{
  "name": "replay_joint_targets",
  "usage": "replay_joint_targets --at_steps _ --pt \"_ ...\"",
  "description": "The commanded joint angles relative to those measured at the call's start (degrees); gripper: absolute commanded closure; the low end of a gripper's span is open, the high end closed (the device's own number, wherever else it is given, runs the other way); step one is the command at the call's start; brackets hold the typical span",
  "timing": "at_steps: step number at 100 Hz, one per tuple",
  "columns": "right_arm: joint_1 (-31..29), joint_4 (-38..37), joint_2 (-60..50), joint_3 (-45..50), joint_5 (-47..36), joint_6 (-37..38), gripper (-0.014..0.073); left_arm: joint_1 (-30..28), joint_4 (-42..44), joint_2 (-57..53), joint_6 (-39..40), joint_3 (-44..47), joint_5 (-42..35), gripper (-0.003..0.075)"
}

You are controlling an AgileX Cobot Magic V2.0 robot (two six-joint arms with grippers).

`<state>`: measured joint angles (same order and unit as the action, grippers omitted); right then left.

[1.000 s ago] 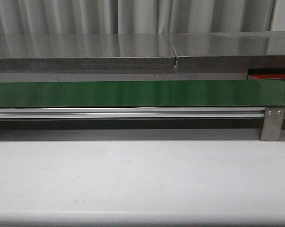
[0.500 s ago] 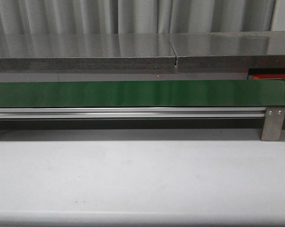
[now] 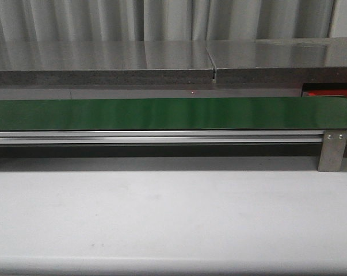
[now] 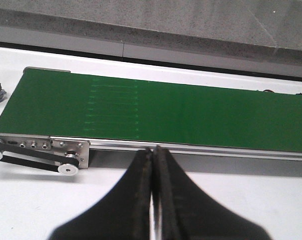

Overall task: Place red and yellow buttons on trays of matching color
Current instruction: 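Lower the yellow button into the yellow tray and open the right gripper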

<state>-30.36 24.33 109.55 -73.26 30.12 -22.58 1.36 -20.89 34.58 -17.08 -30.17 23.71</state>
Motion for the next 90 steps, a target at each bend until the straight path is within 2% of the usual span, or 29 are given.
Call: replay_joint_targets --at_steps 1,17,26,59,90 --pt "-0.36 1.02 -2.66 -1.25 -2.3 -0.62 0.0312 0.53 -1.17 0.03 0.0 -1.6 -3.41 0.0739" --pt "-0.36 1.02 -2.66 -1.25 -2.25 -0.99 0.0026 0.53 -1.17 0.03 0.0 -1.6 -3.41 0.0739" --pt "-0.36 1.02 -2.8 -1.25 -2.19 -0.99 -0.0056 0.53 -1.17 0.03 0.0 -1.6 -3.41 0.0739" --pt "0.74 2.24 -10.88 -1.59 -2.4 -1.04 -0.0064 0.53 -1.17 0.03 0.0 -1.6 -3.41 0.0739" --pt "10.38 2.24 -26.83 -0.38 -3.59 -3.23 -0.0064 0.53 -1.17 0.03 0.0 -1.6 -3.41 0.0739"
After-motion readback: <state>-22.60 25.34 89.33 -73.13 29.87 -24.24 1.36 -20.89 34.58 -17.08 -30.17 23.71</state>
